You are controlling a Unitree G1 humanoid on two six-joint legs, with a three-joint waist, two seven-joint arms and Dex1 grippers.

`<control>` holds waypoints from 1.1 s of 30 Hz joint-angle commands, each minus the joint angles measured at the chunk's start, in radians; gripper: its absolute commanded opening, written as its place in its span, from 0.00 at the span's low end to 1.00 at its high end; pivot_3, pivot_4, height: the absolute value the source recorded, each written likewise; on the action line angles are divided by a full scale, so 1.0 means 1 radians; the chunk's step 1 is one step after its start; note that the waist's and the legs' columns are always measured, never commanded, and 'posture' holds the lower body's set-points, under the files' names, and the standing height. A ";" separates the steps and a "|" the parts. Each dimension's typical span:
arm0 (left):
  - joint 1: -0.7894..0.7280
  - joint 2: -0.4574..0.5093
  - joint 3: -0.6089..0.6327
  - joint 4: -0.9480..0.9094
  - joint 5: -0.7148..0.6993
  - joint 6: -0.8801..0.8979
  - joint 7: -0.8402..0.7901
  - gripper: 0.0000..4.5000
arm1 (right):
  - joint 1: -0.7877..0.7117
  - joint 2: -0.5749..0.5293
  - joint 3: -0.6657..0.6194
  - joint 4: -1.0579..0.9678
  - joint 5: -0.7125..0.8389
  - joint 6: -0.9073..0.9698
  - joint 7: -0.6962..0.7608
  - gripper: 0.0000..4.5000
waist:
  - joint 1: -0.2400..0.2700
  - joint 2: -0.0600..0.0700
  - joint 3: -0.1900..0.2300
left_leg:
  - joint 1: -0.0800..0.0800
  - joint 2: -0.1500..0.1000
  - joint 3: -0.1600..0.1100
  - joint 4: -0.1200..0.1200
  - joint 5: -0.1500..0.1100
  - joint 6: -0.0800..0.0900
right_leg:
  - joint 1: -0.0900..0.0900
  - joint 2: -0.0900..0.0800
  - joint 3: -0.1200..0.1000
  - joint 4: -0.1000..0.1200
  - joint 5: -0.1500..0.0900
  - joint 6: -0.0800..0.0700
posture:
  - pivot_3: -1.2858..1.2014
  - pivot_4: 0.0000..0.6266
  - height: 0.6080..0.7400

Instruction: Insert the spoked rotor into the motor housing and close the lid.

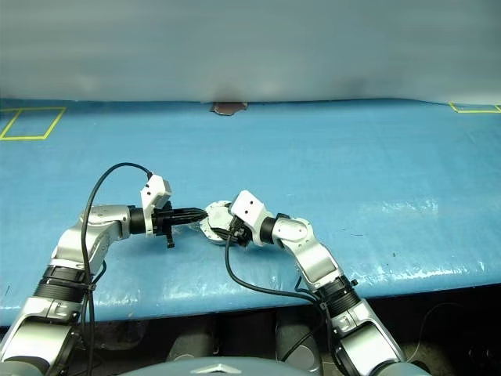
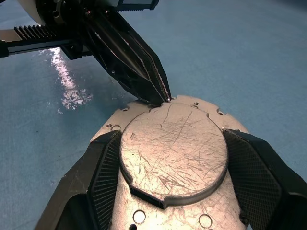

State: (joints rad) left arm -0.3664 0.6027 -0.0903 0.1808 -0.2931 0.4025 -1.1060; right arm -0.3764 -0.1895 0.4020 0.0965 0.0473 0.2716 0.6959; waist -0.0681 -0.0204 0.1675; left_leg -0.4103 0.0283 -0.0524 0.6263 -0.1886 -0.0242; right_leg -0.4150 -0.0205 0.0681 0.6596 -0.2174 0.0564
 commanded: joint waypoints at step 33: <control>0.000 -0.047 -0.036 -0.029 0.005 -0.030 -0.012 0.00 | 0.200 0.238 -0.473 -0.315 0.580 0.601 -0.345 0.99 | 0.025 0.001 0.000 | -0.005 -0.002 -0.001 -0.006 -0.001 -0.001 | -0.002 -0.003 -0.001 -0.007 -0.001 0.001 | 0.52 0.24 1.00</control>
State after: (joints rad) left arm -0.3710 0.5688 -0.1056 0.1768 -0.2866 0.3755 -1.1121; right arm -0.1737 0.0324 -0.0649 -0.1975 0.5765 0.8426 0.3576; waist -0.0434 -0.0195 0.1676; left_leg -0.4149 0.0265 -0.0531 0.6191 -0.1891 -0.0249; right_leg -0.4171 -0.0233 0.0671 0.6516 -0.2184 0.0569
